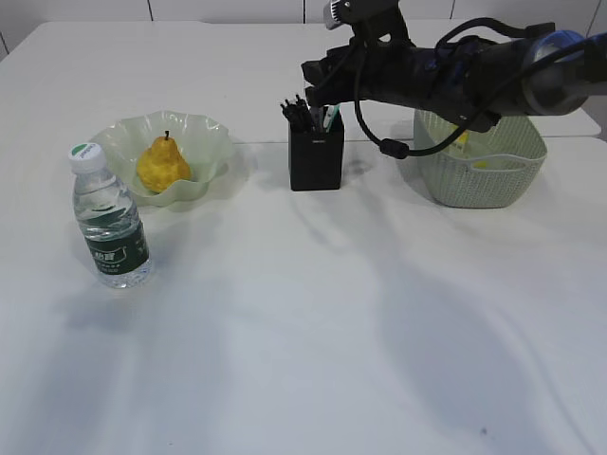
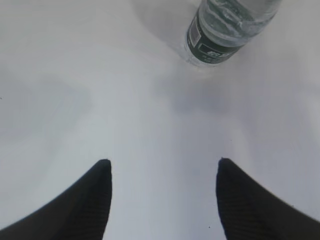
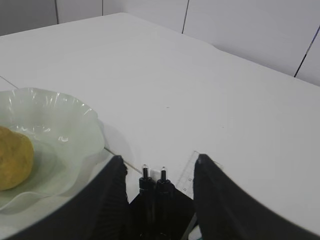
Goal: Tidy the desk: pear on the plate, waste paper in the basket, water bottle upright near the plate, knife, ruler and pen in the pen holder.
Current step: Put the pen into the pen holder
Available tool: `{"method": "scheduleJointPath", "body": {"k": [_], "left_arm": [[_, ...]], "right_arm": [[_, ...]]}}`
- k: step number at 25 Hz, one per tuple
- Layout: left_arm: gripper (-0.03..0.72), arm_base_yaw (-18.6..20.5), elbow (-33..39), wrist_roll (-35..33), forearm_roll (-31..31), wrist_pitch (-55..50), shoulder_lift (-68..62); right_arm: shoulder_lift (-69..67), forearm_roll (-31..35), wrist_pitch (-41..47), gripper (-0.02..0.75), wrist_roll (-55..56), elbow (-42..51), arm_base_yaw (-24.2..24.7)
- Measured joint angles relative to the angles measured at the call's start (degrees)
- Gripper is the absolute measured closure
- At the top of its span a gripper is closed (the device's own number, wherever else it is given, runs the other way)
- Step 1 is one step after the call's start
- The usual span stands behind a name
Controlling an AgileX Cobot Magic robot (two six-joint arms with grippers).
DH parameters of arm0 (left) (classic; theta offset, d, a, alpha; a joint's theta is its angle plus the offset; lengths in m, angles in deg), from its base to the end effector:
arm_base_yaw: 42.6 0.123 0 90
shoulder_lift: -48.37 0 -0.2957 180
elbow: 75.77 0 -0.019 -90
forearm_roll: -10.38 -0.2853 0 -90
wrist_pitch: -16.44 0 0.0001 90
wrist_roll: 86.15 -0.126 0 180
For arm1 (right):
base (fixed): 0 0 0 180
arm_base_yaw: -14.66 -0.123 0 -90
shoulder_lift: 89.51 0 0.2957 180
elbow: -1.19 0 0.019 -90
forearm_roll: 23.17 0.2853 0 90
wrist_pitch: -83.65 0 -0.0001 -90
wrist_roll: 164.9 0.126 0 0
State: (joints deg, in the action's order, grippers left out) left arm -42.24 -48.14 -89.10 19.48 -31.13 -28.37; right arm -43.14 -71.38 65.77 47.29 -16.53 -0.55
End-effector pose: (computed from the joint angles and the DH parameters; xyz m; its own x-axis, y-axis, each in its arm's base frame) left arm 0.2728 -0.0130 0.2483 -0.8808 -0.0613 -0.4694 -0.0001 0.9916 -0.1292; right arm 0.5599 0.1821 0.2002 -0.1039 -0.2826 -0.9536 -0.5127 0.8368 -0.1922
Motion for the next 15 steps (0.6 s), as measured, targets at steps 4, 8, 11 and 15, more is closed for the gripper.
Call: {"method": "scheduleJointPath", "body": {"k": [4, 8, 11, 15], "left_arm": [[0.223, 0.0, 0.0, 0.0, 0.0, -0.1, 0.0], [0.223, 0.0, 0.0, 0.0, 0.0, -0.2, 0.0], [0.223, 0.0, 0.0, 0.0, 0.0, -0.6, 0.0], [0.223, 0.0, 0.0, 0.0, 0.0, -0.7, 0.0]], "right_arm": [[0.0, -0.1, 0.0, 0.402, 0.0, 0.0, 0.0], [0.0, -0.1, 0.4, 0.402, 0.0, 0.0, 0.0], [0.0, -0.1, 1.0, 0.403, 0.1, 0.0, 0.0], [0.0, -0.2, 1.3, 0.403, 0.1, 0.0, 0.0]]}}
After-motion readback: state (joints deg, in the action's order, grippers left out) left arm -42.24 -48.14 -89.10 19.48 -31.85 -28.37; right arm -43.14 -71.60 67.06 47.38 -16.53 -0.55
